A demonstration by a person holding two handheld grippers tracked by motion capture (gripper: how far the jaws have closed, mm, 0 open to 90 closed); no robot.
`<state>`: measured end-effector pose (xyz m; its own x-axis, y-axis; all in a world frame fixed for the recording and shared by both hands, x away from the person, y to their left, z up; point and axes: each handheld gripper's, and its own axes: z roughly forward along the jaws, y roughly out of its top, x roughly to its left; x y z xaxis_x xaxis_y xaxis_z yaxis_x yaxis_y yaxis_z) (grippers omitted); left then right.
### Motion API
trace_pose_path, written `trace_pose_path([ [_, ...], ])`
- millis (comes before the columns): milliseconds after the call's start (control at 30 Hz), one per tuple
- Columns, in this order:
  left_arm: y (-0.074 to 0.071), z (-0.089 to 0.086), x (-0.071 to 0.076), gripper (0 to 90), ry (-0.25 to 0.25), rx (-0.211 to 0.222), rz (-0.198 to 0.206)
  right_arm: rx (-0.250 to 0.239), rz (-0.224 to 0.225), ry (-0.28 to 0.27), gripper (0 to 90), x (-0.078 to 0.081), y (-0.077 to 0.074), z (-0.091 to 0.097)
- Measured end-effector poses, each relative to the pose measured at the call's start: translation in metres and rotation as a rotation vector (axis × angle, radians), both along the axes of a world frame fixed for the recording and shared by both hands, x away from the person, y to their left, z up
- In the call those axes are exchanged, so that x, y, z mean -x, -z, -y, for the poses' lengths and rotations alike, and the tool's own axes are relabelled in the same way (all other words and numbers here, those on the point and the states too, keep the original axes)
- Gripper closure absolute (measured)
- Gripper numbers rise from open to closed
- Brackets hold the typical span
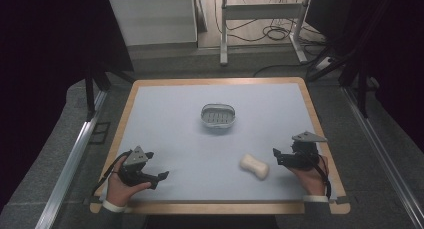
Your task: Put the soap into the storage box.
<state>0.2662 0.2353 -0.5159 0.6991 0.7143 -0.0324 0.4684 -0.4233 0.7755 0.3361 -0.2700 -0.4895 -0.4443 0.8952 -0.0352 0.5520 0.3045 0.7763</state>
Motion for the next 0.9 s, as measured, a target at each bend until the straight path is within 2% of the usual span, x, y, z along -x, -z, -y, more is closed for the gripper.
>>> trace_pose_path([
  [67,-0.0006,-0.0008,0.0002,9.4,-0.001,0.002,0.001,0.003,0.014,0.002,13.5,0.0007,-0.0002,0.0002],
  [400,0.0017,0.0013,-0.0011,9.3,0.004,-0.01,-0.006,0.004,0.001,0.012,14.2,-0.0003,0.0017,0.0038],
  [900,0.0019,0.0015,-0.0013,9.3,0.003,-0.009,-0.007,0.027,0.014,0.006,17.7,-0.0006,0.0034,0.0049],
])
